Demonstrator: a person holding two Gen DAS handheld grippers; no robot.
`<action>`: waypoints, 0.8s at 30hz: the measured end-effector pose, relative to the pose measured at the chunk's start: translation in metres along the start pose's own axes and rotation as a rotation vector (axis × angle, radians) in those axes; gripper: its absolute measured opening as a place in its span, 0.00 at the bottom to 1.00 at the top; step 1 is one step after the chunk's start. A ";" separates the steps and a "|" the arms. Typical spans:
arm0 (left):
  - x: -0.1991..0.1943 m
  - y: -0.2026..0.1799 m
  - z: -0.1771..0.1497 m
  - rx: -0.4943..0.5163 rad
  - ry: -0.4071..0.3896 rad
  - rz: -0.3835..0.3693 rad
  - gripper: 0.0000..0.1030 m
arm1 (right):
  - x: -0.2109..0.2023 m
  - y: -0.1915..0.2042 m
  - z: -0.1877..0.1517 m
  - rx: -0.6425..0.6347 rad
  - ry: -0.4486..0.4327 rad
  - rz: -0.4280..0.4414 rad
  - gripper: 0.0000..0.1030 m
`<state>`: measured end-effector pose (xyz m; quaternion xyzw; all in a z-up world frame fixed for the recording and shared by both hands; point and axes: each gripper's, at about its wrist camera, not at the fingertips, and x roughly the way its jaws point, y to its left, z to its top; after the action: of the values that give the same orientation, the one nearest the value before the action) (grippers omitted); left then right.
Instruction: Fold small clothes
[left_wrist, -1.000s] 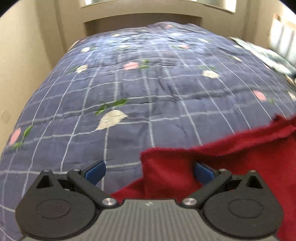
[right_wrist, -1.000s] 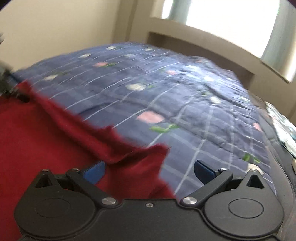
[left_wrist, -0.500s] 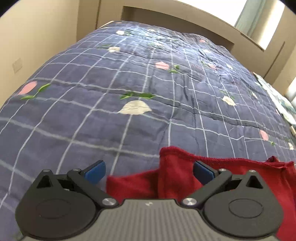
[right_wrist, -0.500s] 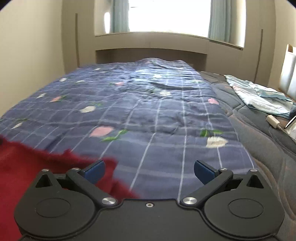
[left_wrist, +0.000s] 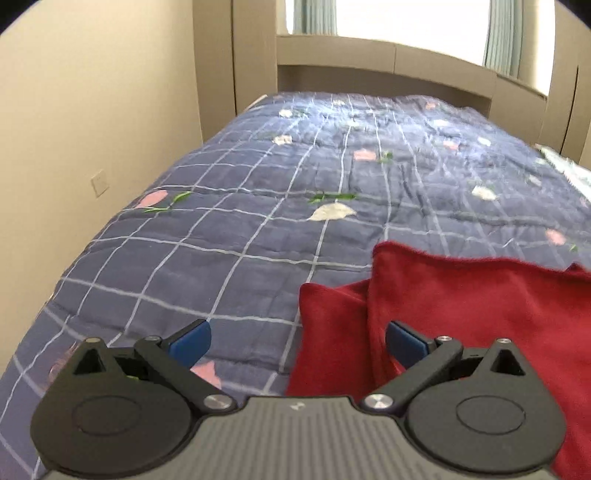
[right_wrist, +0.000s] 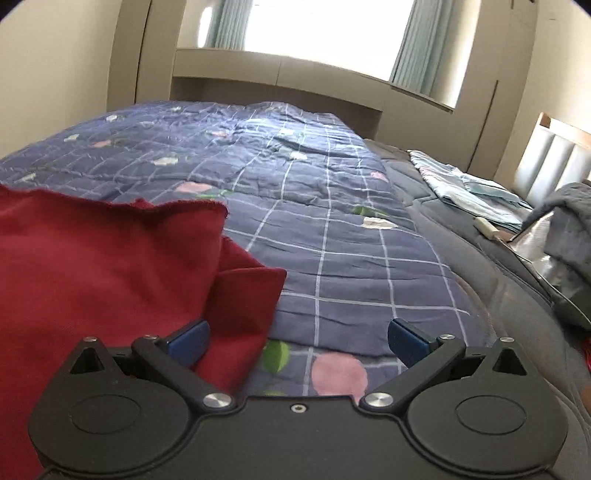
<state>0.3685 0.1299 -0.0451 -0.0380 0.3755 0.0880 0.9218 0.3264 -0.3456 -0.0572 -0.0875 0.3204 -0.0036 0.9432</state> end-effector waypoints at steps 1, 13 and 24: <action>-0.008 0.000 -0.003 -0.009 -0.008 -0.009 1.00 | -0.009 0.001 -0.002 0.017 -0.004 0.016 0.99; -0.083 -0.007 -0.091 -0.055 0.021 0.007 1.00 | -0.066 0.054 -0.053 -0.078 -0.066 0.005 0.99; -0.079 -0.004 -0.113 -0.150 0.019 -0.031 1.00 | -0.091 0.083 -0.033 -0.133 -0.142 -0.007 0.99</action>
<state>0.2362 0.0996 -0.0712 -0.1135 0.3758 0.1010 0.9142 0.2302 -0.2633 -0.0417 -0.1509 0.2520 0.0205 0.9557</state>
